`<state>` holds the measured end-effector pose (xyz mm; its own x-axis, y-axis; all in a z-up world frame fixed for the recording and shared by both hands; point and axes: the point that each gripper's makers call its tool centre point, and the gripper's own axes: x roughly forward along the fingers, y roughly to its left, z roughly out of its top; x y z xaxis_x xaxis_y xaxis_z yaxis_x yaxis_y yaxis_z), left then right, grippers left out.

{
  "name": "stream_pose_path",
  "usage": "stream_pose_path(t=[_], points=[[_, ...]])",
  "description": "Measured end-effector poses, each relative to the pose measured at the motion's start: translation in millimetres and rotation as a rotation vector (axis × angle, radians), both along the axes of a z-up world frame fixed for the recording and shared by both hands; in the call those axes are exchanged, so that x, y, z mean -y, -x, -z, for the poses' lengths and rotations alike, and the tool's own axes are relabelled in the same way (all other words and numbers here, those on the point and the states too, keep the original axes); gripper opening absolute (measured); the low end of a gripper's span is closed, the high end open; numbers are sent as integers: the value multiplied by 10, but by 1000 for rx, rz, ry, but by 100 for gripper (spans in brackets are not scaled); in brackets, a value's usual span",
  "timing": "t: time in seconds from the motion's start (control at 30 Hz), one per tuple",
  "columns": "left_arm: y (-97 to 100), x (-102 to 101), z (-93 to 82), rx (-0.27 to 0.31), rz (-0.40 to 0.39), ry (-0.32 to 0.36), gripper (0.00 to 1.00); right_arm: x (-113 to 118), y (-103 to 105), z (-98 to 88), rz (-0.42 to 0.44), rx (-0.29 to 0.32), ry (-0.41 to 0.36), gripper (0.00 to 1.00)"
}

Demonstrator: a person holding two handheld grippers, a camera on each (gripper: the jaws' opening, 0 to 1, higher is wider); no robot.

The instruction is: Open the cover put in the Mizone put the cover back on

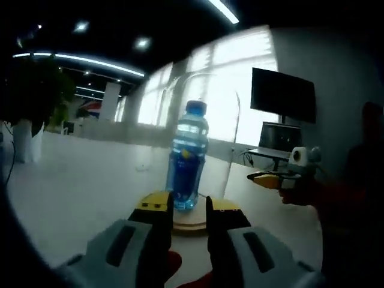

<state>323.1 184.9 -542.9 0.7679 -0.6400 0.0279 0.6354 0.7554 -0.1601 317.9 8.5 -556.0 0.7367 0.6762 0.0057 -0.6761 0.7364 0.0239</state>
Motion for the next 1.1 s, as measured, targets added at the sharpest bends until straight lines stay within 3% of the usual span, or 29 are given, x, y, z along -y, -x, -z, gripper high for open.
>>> stream_pose_path(t=[0.17, 0.23, 0.47, 0.67, 0.77, 1.1], points=[[136, 32, -7, 9, 17, 11, 17, -57, 163, -8, -33, 22, 2, 12], [200, 75, 32, 22, 34, -13, 17, -64, 219, -5, -40, 48, 8, 13], [334, 56, 192, 32, 6, -59, 20, -13, 344, 138, -37, 39, 28, 13], [389, -41, 203, 29, -20, -5, 19, 91, 372, 159, -17, 38, 11, 13], [452, -57, 239, 56, -21, -53, 19, 110, 417, 145, -23, 45, 9, 13], [483, -49, 288, 46, -17, -29, 19, 209, 440, 238, 2, 43, 1, 14]])
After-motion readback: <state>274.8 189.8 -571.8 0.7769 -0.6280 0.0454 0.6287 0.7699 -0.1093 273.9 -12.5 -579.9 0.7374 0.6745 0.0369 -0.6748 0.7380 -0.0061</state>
